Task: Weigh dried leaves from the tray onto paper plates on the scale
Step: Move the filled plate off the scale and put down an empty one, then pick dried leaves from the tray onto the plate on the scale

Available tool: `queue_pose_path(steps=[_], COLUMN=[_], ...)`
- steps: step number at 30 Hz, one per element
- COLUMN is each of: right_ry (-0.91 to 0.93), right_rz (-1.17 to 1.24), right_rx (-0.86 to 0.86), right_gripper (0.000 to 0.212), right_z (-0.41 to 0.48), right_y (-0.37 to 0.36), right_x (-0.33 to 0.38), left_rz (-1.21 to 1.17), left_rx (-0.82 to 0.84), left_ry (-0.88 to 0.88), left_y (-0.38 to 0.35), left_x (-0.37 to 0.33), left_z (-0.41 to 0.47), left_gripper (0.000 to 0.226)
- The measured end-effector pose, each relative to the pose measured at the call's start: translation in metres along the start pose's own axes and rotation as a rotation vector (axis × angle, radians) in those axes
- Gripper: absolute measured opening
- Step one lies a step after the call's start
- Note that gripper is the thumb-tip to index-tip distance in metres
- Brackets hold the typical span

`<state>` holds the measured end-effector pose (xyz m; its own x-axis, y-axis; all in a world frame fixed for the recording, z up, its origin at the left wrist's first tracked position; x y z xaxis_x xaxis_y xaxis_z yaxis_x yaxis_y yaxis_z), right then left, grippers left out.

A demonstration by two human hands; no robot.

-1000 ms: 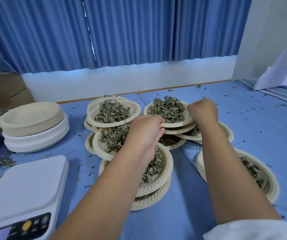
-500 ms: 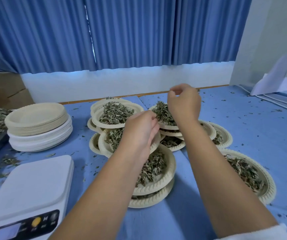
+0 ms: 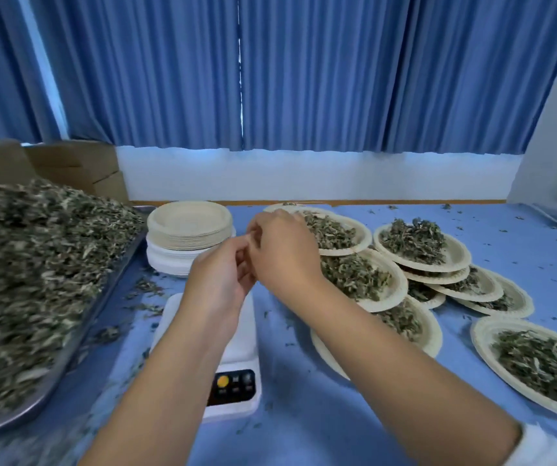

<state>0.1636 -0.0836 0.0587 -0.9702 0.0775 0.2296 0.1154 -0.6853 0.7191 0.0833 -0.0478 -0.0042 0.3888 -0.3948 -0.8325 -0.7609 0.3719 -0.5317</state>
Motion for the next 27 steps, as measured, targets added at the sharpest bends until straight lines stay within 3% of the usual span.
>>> queue_pose_path(steps=[10,17,21,27], right_ry=[0.104,0.11,0.16,0.111], right_rz=[-0.01,-0.008,-0.088,0.015], right_rx=[0.166,0.246,0.362,0.353], right_gripper=[0.023,0.038,0.033,0.034], right_z=[0.018,0.073,0.087,0.1], right_y=[-0.098,-0.144,-0.167,-0.173], right_x=[0.079,0.046,0.036,0.027], left_rz=[-0.088,-0.028,-0.017,-0.04], left_rx=[-0.138,-0.221,-0.184,-0.158], left_ry=[0.038,0.096,0.149,0.195], left_y=[0.114,0.148,0.147,0.143], left_x=[-0.028,-0.026,-0.021,-0.019], left_z=[0.002,0.011,0.015,0.018], left_gripper=[0.017,0.017,0.022,0.029])
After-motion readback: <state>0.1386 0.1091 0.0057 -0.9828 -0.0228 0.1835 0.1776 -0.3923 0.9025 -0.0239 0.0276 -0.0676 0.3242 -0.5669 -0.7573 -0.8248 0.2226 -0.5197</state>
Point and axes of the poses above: each hand's wrist, its own z-axis towards the middle knuckle, its own y-axis out of the back of the hand, x = y × z, the point moved 9 cm from there along z, towards the middle knuckle, and after that the axes turned 9 degrees about y, right-handed, at the moved point
